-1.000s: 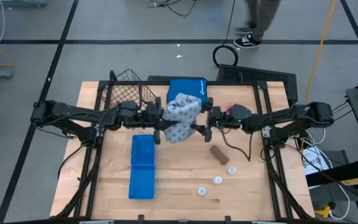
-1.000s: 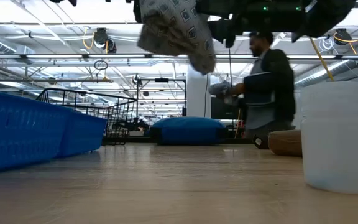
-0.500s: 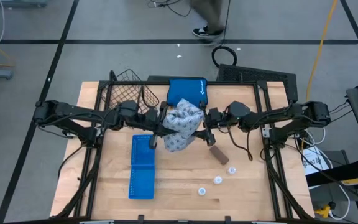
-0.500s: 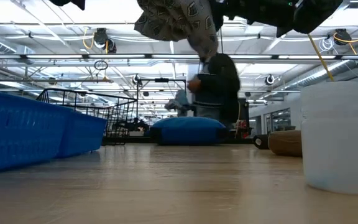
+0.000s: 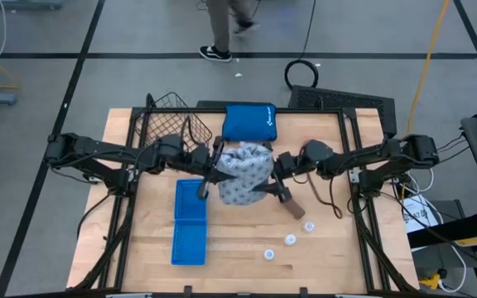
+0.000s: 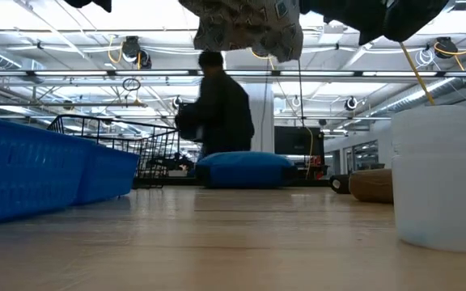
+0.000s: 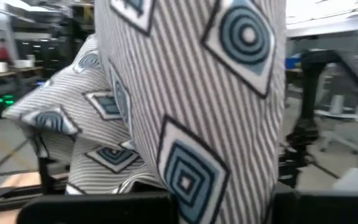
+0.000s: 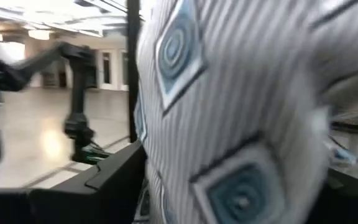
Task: Pick & place medical supplies in basket/bin
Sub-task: Put the folded gray patient gown into the black wire basket
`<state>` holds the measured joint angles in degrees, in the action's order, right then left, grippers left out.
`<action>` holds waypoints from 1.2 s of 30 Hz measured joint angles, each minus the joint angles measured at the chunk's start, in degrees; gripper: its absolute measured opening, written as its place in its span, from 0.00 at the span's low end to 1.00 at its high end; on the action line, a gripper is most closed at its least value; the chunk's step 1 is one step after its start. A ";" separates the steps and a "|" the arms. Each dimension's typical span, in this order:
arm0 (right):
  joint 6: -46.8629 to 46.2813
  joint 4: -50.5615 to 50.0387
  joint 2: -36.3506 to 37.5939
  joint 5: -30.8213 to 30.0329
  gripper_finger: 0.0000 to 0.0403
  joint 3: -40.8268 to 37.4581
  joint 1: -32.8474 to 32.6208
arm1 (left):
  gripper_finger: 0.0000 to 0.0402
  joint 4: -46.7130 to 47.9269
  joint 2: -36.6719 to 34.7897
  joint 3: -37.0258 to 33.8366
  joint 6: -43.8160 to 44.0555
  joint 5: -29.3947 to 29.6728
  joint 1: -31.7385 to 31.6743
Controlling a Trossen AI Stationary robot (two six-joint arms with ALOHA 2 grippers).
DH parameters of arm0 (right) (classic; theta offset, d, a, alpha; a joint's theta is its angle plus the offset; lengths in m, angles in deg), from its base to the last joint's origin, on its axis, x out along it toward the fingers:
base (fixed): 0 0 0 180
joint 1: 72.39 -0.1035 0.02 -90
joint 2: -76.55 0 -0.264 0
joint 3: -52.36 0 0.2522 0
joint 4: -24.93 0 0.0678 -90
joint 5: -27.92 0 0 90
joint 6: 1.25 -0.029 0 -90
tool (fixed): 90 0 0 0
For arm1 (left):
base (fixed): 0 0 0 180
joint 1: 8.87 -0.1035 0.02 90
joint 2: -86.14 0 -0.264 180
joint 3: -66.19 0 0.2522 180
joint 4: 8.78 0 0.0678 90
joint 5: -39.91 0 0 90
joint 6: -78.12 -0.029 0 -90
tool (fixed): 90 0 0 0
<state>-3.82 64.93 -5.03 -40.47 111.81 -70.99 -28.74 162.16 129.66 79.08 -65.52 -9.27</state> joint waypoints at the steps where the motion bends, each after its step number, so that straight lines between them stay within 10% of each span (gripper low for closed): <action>1: 0.21 0.06 -0.20 -1.12 0.70 0.00 -0.24 | 0.11 0.10 0.01 0.00 -0.34 0.48 0.00; 13: -2.52 -0.72 -3.64 -4.60 0.63 3.34 -0.40 | 0.11 -0.49 1.50 0.00 -0.53 3.10 -0.27; 21: -3.66 -0.39 -3.35 0.50 0.10 3.37 -0.07 | 0.17 -0.23 1.17 0.02 -0.42 5.45 -0.20; 36: 0.74 -18.86 9.96 6.70 0.10 3.45 1.81 | 0.43 12.31 -13.94 0.13 2.39 15.48 -0.37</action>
<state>-3.07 46.07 4.93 -33.77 115.27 -69.18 -16.43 148.21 129.79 81.47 -50.03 -9.65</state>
